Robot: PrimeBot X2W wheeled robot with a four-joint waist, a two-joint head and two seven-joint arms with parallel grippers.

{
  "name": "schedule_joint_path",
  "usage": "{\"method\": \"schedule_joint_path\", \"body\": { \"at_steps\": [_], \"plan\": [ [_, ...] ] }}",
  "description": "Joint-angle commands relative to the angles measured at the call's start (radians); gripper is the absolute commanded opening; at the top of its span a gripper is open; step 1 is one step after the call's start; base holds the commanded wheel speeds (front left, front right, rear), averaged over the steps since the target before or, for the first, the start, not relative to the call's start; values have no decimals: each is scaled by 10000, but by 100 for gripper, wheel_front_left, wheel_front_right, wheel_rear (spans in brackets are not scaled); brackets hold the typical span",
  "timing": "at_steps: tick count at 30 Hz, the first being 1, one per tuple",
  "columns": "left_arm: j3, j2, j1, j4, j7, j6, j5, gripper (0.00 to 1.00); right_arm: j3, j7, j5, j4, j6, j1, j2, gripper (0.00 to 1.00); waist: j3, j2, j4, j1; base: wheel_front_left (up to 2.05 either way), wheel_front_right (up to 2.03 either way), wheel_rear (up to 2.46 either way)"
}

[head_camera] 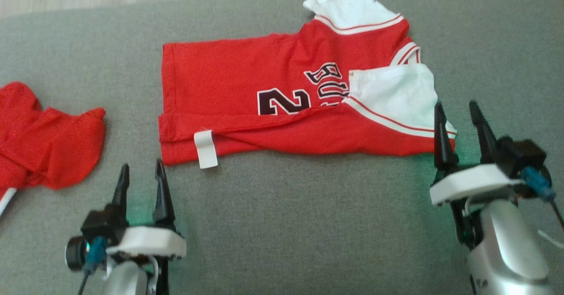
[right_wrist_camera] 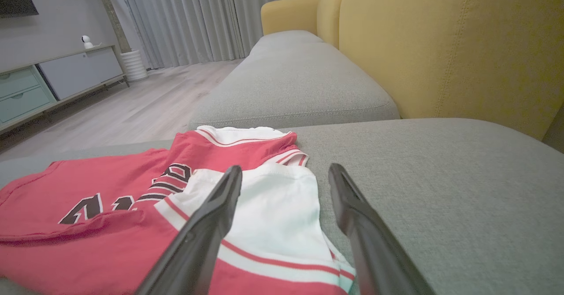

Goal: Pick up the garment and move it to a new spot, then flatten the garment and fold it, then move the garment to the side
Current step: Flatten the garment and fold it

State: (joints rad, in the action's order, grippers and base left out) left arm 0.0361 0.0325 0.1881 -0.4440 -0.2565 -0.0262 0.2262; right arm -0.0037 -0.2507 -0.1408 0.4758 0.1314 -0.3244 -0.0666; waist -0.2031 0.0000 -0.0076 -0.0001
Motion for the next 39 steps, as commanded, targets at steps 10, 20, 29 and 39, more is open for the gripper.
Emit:
{"method": "schedule_joint_path", "body": {
  "at_steps": [10,20,29,39],
  "plan": [
    [-134,177,-1563,315,-53,187,207,100,339,-110,192,128,-7,1506,159,100,1527,0,58,1,0,0,0],
    [-13,177,-1775,373,-53,168,242,100,441,-110,50,254,-7,1631,162,100,1671,0,-33,1,0,0,0],
    [267,177,-657,-173,-53,-326,629,100,457,-110,138,111,-7,1039,163,100,813,0,-91,1,0,0,0],
    [-228,177,1265,-1828,-53,-711,1108,100,494,-110,156,-5,-7,158,163,100,-373,0,-403,1,0,0,0]
  ]
}}
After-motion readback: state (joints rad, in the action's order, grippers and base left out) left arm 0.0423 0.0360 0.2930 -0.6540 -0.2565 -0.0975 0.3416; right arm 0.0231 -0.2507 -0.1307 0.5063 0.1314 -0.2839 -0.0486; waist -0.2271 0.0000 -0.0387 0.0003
